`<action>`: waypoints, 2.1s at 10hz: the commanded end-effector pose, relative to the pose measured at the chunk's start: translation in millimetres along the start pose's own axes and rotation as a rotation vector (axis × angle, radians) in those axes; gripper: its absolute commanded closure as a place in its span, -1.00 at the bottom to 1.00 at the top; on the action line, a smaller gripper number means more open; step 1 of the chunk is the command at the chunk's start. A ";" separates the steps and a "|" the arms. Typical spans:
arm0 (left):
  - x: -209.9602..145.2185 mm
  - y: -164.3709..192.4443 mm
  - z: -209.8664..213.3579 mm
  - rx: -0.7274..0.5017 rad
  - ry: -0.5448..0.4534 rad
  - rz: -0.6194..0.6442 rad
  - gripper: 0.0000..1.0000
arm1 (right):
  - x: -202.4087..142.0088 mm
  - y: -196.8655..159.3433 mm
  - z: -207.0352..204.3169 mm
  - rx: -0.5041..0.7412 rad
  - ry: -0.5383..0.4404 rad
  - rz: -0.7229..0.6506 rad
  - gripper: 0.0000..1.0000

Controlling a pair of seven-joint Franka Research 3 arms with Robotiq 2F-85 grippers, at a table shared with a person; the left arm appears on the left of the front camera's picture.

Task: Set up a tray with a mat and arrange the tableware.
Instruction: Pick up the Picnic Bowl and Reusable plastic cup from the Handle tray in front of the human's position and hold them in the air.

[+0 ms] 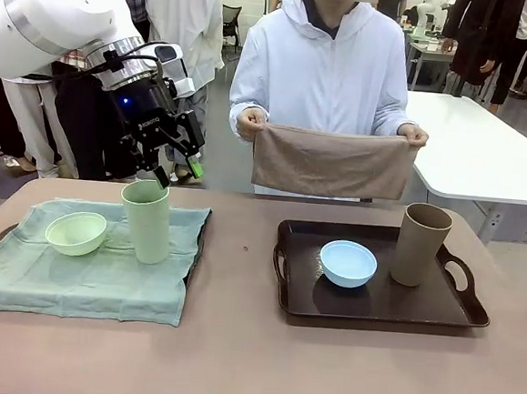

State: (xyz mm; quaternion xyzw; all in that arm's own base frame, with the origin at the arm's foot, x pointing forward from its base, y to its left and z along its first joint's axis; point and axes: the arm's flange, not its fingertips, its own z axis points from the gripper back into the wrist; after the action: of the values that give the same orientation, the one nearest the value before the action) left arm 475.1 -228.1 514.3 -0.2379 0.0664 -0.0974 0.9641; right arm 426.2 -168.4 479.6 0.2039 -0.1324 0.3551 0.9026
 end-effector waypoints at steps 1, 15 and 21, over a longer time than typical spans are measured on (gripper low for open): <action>-0.2 -61.7 2.1 0.173 -0.059 0.005 -0.44 | 11.9 -9.5 5.8 0.001 -0.028 0.109 -1.00; 71.4 -216.8 -127.1 0.456 -0.022 -0.121 -0.44 | 52.2 -27.6 -47.6 0.130 -0.202 0.455 -1.00; 76.5 -234.9 -146.2 0.415 -0.040 -0.157 -0.44 | 76.8 -60.2 -78.1 0.202 -0.225 0.838 -1.00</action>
State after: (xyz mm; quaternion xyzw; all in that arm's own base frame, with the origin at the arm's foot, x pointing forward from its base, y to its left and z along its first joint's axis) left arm 489.5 -501.5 491.2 -0.0346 0.0129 -0.1771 0.9835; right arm 511.1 -123.5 437.5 0.2525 -0.2522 0.6359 0.6843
